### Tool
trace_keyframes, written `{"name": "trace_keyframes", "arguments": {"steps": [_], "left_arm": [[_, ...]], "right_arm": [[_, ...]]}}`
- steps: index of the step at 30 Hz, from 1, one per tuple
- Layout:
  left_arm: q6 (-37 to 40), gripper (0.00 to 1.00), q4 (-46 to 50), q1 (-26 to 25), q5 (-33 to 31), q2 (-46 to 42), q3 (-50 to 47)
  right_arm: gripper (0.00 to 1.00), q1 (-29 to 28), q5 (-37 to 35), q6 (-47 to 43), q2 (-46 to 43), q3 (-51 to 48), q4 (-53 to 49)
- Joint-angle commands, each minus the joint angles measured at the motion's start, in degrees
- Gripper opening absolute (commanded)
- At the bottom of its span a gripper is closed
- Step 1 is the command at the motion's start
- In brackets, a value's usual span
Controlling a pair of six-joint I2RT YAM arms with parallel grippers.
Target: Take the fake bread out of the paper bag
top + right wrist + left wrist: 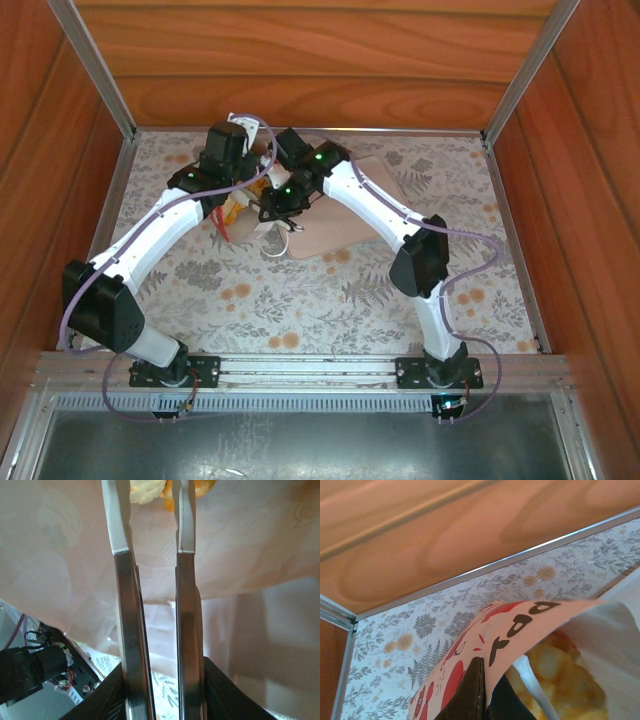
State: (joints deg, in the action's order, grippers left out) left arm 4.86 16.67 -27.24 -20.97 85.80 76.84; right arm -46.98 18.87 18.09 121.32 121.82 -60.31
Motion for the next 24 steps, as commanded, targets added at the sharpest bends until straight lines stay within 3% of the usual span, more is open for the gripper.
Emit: {"name": "trace_keyframes", "arguments": {"steps": [1, 9, 24], "left_arm": [[-2.6, 0.0, -2.9, -0.4, -3.0, -3.6, -1.3], [-3.5, 0.0, -7.9, -0.4, -4.3, -6.6, -6.3], [-4.1, 0.0, -8.1, -0.3, -4.9, -4.0, -5.2]], "right_arm": [[0.14, -0.4, -1.2, 1.8, -6.6, -5.1, 4.1], [0.09, -0.4, -2.1, 5.1, -16.7, -18.3, 11.5], [0.06, 0.0, -3.7, 6.4, -31.1, -27.8, 11.9]]}}
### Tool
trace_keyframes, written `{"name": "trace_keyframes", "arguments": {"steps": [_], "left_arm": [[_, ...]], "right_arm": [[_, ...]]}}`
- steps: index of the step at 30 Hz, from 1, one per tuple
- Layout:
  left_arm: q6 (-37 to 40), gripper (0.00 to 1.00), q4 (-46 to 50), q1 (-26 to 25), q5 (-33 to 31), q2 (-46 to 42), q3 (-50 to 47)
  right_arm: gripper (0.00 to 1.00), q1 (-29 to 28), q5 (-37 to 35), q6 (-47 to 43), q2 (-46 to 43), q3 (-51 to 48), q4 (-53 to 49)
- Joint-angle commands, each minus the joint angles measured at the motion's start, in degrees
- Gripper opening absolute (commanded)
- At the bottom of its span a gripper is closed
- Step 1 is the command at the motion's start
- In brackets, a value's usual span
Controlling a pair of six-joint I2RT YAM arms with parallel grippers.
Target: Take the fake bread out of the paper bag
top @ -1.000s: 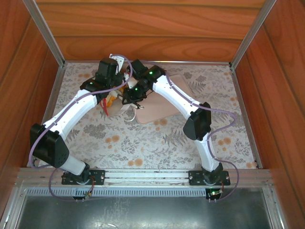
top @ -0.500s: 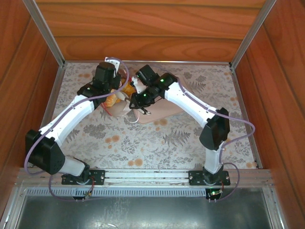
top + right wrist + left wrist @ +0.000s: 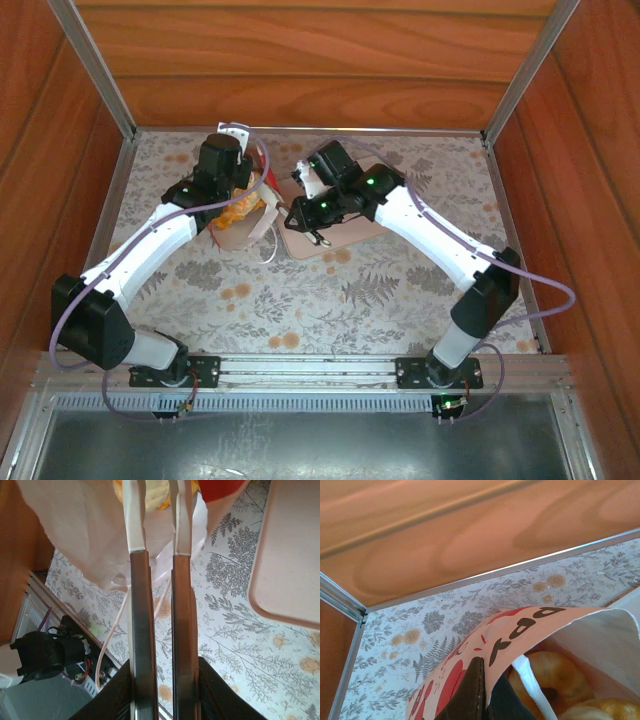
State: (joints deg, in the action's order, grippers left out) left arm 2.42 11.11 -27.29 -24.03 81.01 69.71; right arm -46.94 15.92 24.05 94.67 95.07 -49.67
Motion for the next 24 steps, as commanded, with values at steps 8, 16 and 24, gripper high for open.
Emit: {"name": "trace_keyframes", "arguments": {"steps": [8, 16, 24], "left_arm": [[-1.7, 0.0, -1.8, -0.3, -2.8, 2.7, 3.6], [-1.5, 0.0, -1.4, -0.2, -3.9, 2.8, 4.2], [-1.7, 0.0, -1.3, -0.2, -3.4, 3.0, 3.8]], "right_arm": [[0.03, 1.3, -1.1, 1.0, -13.4, -7.6, 0.7], [0.0, 5.4, -1.9, 2.0, -21.6, -13.0, 0.0], [0.0, 11.6, -2.5, 2.7, -27.9, -15.5, 1.3]]}}
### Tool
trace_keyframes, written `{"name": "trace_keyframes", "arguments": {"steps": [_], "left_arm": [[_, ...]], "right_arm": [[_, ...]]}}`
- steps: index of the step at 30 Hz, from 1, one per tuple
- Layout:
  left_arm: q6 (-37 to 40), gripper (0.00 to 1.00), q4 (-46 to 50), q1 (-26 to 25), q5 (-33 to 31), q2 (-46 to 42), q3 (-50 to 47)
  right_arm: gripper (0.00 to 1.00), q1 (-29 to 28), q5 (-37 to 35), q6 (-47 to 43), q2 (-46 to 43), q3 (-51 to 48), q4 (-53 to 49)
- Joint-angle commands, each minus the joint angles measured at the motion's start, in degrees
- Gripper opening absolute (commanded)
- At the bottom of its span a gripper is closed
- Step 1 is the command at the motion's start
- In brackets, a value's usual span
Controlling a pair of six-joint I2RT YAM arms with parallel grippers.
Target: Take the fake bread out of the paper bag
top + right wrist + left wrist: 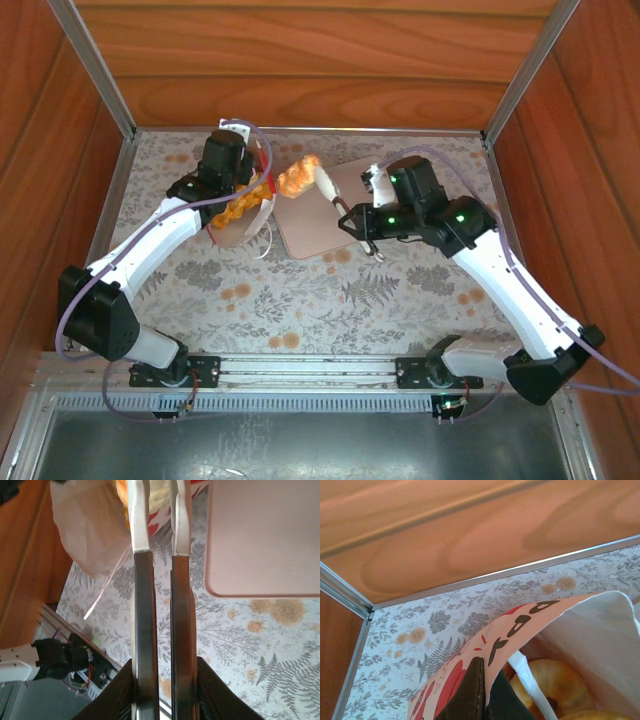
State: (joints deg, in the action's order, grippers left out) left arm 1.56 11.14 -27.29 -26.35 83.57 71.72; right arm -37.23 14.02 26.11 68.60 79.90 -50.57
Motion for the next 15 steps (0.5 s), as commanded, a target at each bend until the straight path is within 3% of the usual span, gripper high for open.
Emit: {"name": "trace_keyframes", "arguments": {"steps": [1, 10, 15], "left_arm": [[-0.9, 0.0, -1.4, -0.2, -0.8, 0.3, 1.7], [-1.4, 0.0, -1.3, -0.3, 0.4, -0.3, 1.3], [-1.2, 0.0, -1.3, -0.3, 0.8, -0.7, 1.0]], "right_arm": [[0.0, 2.9, -0.8, 1.0, -2.1, -0.7, 2.6], [0.0, 12.1, -2.2, 10.9, -1.4, -8.6, 15.3], [0.0, 16.6, -1.0, 19.8, 1.1, -15.0, 27.9]]}}
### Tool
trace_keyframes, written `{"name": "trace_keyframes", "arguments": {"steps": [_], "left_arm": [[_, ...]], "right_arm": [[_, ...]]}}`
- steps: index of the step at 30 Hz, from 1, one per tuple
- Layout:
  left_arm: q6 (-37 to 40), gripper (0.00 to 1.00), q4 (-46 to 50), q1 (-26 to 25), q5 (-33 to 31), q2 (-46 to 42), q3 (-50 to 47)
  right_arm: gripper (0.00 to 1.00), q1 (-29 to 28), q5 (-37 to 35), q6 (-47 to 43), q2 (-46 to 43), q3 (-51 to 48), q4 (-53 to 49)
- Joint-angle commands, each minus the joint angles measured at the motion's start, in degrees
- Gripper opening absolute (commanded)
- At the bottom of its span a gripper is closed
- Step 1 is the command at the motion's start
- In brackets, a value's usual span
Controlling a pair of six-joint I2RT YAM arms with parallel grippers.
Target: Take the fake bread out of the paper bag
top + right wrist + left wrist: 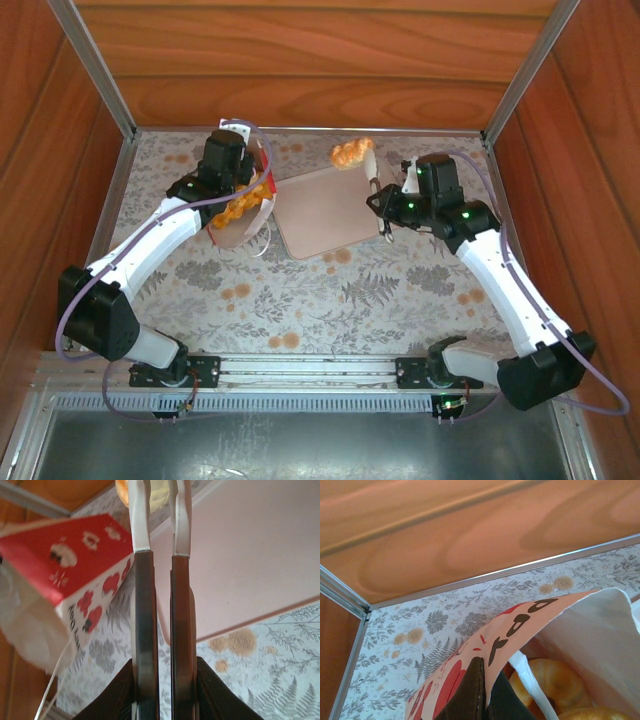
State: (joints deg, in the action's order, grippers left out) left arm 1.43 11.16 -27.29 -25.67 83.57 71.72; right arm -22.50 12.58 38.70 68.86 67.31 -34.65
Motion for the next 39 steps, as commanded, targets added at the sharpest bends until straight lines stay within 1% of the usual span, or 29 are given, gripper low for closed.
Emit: {"name": "trace_keyframes", "arguments": {"steps": [1, 5, 9, 13, 15, 19, 25, 31, 32, 35, 37, 39], "left_arm": [[-1.1, 0.0, -1.3, -0.3, 0.1, -0.7, 1.0], [-1.1, 0.0, -1.4, -0.3, 0.8, -0.4, 0.9], [-1.2, 0.0, -1.5, -0.3, 1.6, -0.3, 1.0], [-1.1, 0.0, -1.6, -0.3, 2.3, -0.5, 0.8], [-1.1, 0.0, -1.6, -0.2, 2.6, -0.8, 0.6], [-1.0, 0.0, -1.7, -0.3, 2.8, -1.2, 0.1], [-0.7, 0.0, -1.8, -0.3, 2.9, -1.5, -0.3], [-0.2, 0.0, -1.9, -0.3, 3.7, -1.2, -0.3], [-0.2, 0.0, -1.9, -0.2, 3.8, -1.2, -0.3], [0.0, 0.0, -1.8, -0.2, 4.0, -1.2, -0.2], [0.1, 0.0, -1.8, -0.2, 4.0, -1.3, -0.2], [0.1, 0.0, -1.8, -0.2, 4.1, -1.3, -0.1]], "right_arm": [[0.0, 2.5, 0.4, 8.9, 1.6, -3.3, 13.7], [0.0, 4.6, 1.1, 15.3, 5.9, -5.9, 20.9], [0.0, 5.5, 1.3, 20.1, 10.7, -6.8, 26.9], [0.0, 5.7, -1.9, 23.3, 13.6, -7.6, 30.1], [0.03, 5.8, -3.9, 24.7, 14.7, -8.3, 31.5], [0.05, 6.0, -4.6, 26.6, 17.6, -8.7, 33.0], [0.1, 6.1, -6.3, 28.6, 21.4, -9.6, 35.5], [0.12, 6.1, -5.2, 30.1, 25.9, -9.2, 39.0], [0.13, 6.1, -4.7, 30.6, 28.3, -9.3, 39.7], [0.19, 6.2, -3.3, 31.5, 30.4, -9.1, 40.5], [0.26, 6.1, -2.0, 32.0, 31.5, -9.0, 40.7], [0.36, 6.1, -0.5, 32.3, 32.0, -8.8, 40.0]]}}
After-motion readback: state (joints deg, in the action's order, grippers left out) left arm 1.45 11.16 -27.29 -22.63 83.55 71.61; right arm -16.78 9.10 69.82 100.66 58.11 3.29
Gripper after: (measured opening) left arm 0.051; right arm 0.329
